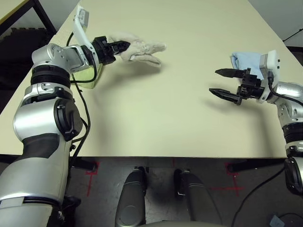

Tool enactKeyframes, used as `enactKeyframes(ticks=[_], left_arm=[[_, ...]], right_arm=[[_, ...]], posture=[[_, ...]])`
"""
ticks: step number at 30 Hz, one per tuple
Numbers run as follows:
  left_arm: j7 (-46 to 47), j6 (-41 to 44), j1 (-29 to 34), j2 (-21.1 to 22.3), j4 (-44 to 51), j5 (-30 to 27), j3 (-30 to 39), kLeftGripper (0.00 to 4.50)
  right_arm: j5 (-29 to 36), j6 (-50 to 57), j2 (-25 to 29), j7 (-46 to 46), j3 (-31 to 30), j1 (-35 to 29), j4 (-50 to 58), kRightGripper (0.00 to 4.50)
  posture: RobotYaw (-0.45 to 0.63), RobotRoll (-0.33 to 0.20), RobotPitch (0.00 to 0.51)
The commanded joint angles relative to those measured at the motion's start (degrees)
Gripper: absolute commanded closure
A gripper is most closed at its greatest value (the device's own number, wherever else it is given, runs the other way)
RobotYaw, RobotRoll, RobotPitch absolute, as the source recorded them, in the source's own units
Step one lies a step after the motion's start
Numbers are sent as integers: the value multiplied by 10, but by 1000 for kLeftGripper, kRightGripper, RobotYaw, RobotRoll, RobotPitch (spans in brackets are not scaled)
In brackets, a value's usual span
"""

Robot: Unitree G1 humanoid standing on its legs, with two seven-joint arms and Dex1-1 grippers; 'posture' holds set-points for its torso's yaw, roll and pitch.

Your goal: Fold the towel and set it aside.

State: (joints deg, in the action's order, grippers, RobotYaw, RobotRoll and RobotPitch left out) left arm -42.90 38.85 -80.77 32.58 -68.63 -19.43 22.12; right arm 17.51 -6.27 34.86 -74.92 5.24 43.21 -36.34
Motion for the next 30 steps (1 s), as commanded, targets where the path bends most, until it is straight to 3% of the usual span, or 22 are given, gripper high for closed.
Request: enactKeyframes(ticks=[1, 10, 30], left_arm=[[32, -71, -27, 16, -16, -21, 37, 4480], [101, -170, -23, 41, -42, -12, 54, 4480], [90, -166, -13, 51, -45, -16, 55, 4480]], right_arm=[[-1, 0, 1, 1, -2, -6, 7, 0], [4, 9, 1, 7, 0, -13, 24, 0], [3, 11, -3, 13, 1, -7, 19, 0]], posture=[[101, 0, 170], [93, 0, 174], [97, 0, 170]])
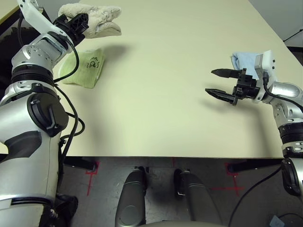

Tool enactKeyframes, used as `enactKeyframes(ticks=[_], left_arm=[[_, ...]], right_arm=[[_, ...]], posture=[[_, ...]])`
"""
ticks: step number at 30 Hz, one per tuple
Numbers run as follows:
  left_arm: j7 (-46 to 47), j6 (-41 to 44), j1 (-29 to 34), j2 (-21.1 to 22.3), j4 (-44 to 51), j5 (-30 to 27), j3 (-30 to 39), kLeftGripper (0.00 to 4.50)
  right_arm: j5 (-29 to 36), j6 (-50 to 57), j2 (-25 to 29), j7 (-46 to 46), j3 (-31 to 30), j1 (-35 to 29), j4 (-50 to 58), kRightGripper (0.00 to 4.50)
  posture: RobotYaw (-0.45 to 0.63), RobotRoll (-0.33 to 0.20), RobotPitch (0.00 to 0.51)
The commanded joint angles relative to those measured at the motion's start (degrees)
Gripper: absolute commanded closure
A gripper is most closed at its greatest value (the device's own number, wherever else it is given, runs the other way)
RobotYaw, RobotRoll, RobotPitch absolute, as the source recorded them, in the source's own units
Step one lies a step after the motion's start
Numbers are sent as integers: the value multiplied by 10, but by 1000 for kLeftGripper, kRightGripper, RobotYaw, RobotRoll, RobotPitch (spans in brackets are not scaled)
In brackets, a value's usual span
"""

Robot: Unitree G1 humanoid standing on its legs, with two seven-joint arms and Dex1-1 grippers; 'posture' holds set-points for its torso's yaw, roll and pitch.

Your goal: Fold the towel and set it aside.

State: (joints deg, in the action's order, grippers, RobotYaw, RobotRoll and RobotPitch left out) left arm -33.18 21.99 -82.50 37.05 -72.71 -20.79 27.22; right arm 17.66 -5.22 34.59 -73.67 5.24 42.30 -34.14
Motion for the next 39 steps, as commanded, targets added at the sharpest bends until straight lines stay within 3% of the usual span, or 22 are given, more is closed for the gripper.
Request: enactKeyframes(ticks=[1, 14, 19, 27, 33, 39], left_arm=[[-8, 3, 3, 6, -5, -3, 4, 4480], [-165, 161, -20, -21, 46, -34, -20, 4480], [-248, 228, 12, -33, 93, -20, -78, 4480], [-386, 244, 129, -58, 251, -1, -221, 4480], [-439, 257, 180, -85, 330, -43, -228, 4480], [-433, 268, 180, -90, 339, -51, -227, 4480]], right_arm=[[2, 0, 0, 1, 1, 1, -2, 0], [3, 3, 1, 2, 1, 0, 3, 0], [3, 4, 1, 3, 1, 5, 1, 0], [2, 7, 2, -2, -1, 13, -2, 0], [4, 15, 4, -5, -2, 6, 11, 0], [3, 18, 7, -5, 0, 5, 15, 0]], posture=[[97, 0, 169], [97, 0, 164], [97, 0, 161], [83, 0, 177], [70, 0, 181], [68, 0, 181]])
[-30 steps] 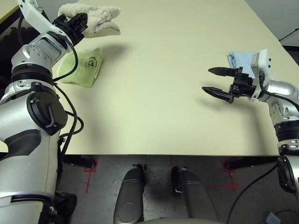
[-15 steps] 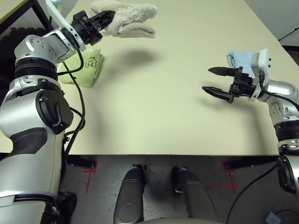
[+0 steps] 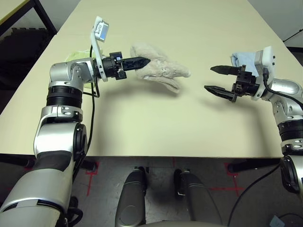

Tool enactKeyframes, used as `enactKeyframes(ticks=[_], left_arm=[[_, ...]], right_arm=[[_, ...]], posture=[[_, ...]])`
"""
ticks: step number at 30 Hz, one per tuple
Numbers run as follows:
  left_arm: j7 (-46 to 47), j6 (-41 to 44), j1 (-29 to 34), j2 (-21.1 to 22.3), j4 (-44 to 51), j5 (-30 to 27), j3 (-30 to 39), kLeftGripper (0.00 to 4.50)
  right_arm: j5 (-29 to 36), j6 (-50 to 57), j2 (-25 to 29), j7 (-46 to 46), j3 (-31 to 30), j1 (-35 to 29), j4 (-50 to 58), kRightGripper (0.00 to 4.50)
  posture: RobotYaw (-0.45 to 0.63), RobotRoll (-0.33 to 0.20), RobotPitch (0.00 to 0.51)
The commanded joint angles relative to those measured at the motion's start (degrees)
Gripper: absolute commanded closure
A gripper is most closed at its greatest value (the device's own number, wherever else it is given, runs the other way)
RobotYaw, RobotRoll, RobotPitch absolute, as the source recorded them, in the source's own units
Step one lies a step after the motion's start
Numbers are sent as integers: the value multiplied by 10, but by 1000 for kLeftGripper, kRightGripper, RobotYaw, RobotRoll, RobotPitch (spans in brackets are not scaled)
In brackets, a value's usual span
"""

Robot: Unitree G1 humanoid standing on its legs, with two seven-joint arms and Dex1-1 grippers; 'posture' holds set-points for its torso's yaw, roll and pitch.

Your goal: Fold the towel and set it aside.

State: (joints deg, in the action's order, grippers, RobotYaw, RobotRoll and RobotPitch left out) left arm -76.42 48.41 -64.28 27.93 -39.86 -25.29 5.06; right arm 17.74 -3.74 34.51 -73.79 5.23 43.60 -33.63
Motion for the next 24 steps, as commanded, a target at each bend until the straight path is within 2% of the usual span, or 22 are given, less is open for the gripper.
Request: enactKeyframes(ticks=[1, 9, 14, 20, 24], left_arm=[[-1, 3, -3, 2, 9, -6, -5, 4480], [-18, 17, 24, 6, 35, -9, -28, 4480], [0, 12, 31, -27, 41, -26, -12, 4480], [11, -48, 62, -59, 14, -5, -27, 4480], [15, -93, 82, -61, -27, 19, -39, 4480]], right_arm=[[3, 4, 7, -3, 0, -8, 11, 0], [3, 7, 5, -1, 0, -8, 15, 0], [3, 9, 6, -2, 0, -6, 17, 0], [2, 10, 4, 0, -1, -3, 17, 0], [4, 13, 2, 1, -2, -7, 26, 0]], posture=[[68, 0, 181], [67, 0, 186], [67, 0, 188], [61, 0, 190], [54, 0, 193]])
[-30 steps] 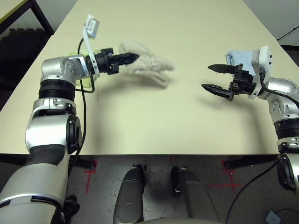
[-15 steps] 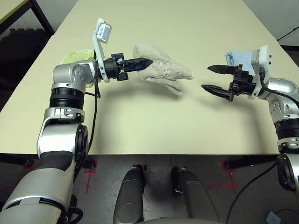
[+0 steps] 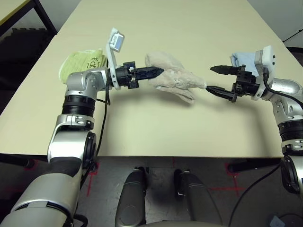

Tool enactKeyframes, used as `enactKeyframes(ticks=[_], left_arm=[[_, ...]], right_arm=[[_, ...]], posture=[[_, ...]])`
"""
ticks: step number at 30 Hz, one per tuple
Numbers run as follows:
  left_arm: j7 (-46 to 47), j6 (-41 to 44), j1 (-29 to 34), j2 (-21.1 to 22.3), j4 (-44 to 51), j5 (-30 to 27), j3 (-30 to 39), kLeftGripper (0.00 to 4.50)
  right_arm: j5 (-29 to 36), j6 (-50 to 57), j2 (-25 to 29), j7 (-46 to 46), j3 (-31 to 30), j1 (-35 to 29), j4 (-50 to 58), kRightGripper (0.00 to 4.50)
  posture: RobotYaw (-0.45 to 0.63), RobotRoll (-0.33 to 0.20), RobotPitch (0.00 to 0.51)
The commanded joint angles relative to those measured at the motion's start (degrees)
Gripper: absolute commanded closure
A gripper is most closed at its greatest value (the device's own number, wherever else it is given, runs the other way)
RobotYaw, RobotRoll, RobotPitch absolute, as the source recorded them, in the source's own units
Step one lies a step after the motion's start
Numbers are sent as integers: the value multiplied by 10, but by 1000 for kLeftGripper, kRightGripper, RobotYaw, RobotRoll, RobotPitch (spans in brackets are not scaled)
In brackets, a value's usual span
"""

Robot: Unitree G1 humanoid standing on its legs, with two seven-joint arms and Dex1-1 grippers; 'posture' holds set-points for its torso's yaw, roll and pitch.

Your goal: Fold the towel and set it aside.

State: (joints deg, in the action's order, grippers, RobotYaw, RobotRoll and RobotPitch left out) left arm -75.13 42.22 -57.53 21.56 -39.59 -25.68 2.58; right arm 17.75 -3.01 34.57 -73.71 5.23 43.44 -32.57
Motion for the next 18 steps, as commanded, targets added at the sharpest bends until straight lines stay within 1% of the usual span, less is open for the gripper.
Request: enactKeyframes(ticks=[1, 5, 8, 9, 10, 13, 15, 17, 18], left_arm=[[1, -43, 17, 8, -41, 33, -21, 4480], [4, -81, 22, 38, -98, 84, -51, 4480], [4, -86, 19, 63, -124, 125, -81, 4480], [3, -82, 18, 71, -129, 138, -91, 3893], [9, -82, 16, 79, -131, 153, -101, 3651], [-14, -77, 13, 112, -127, 183, -130, 2592], [-28, -76, 12, 127, -123, 191, -141, 1809], [-30, -78, 8, 140, -117, 203, -152, 1189], [-31, -79, 7, 144, -113, 206, -154, 808]], right_arm=[[4, 7, 1, 0, -2, -7, 17, 0], [4, 10, 1, 0, -2, -9, 22, 0], [3, 11, 1, -1, -3, -7, 18, 0], [3, 14, 2, -3, -4, -7, 17, 0], [2, 20, 3, -6, -7, -6, 15, 0], [10, 80, 11, -19, -13, -11, 19, 0], [21, 128, 11, -16, -11, -13, 26, 0], [53, 237, 5, 14, 4, -9, 40, 0], [70, 290, 1, 29, 12, -8, 49, 0]], posture=[[55, 0, 194], [60, 0, 196], [66, 0, 195], [66, 0, 195], [74, 0, 194], [93, 0, 191], [107, 0, 186], [114, 0, 185], [118, 0, 184]])
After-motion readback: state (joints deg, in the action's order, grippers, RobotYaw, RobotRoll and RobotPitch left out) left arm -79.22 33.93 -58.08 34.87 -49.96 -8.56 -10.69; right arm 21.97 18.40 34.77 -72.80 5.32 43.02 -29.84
